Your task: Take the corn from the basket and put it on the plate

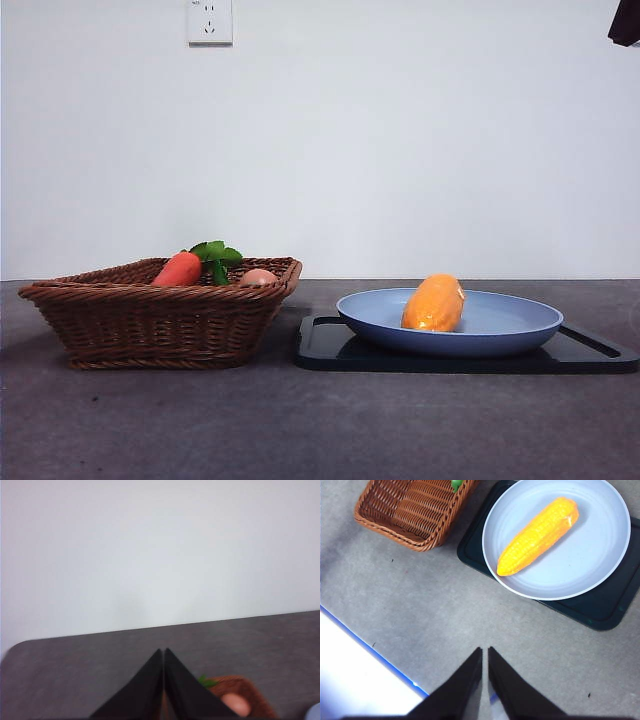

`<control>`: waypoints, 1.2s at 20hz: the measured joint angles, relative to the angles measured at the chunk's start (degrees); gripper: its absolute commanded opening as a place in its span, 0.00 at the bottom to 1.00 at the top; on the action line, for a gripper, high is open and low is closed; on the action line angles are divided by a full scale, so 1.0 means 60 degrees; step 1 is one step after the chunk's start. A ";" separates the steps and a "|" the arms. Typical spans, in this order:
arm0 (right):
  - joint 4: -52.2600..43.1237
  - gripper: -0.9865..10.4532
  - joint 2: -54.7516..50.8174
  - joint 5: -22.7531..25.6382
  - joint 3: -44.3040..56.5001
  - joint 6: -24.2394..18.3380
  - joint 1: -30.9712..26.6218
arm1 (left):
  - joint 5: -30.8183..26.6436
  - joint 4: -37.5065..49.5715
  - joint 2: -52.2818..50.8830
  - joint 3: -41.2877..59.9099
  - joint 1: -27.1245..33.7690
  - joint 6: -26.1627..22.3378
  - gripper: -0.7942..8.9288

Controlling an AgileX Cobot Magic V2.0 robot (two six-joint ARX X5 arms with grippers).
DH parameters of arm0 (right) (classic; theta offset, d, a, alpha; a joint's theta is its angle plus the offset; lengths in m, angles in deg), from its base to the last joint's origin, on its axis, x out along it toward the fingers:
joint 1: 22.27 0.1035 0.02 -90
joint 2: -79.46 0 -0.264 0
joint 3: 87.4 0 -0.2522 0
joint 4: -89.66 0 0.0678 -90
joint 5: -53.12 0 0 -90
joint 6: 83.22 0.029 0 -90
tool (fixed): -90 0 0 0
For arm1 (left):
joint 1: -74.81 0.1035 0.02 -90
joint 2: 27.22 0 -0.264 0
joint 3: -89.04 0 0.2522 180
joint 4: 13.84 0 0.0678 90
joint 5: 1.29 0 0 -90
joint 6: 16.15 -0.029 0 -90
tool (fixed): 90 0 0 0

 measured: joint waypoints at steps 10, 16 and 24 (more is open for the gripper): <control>-0.0601 0.09 0.0000 0.0000 0.0000 0.0000 0.0000 | 0.0007 0.1235 -0.5060 0.6510 0.0984 0.0000 0.09; -0.1162 0.09 0.0000 0.0000 0.0000 0.0000 0.0000 | 0.0007 0.1166 -0.6324 0.8200 0.0984 0.0248 0.09; -0.1963 0.09 0.0000 0.0004 0.0000 -0.0004 0.0000 | 0.0007 0.0157 -0.7100 0.8411 0.0984 0.0448 0.09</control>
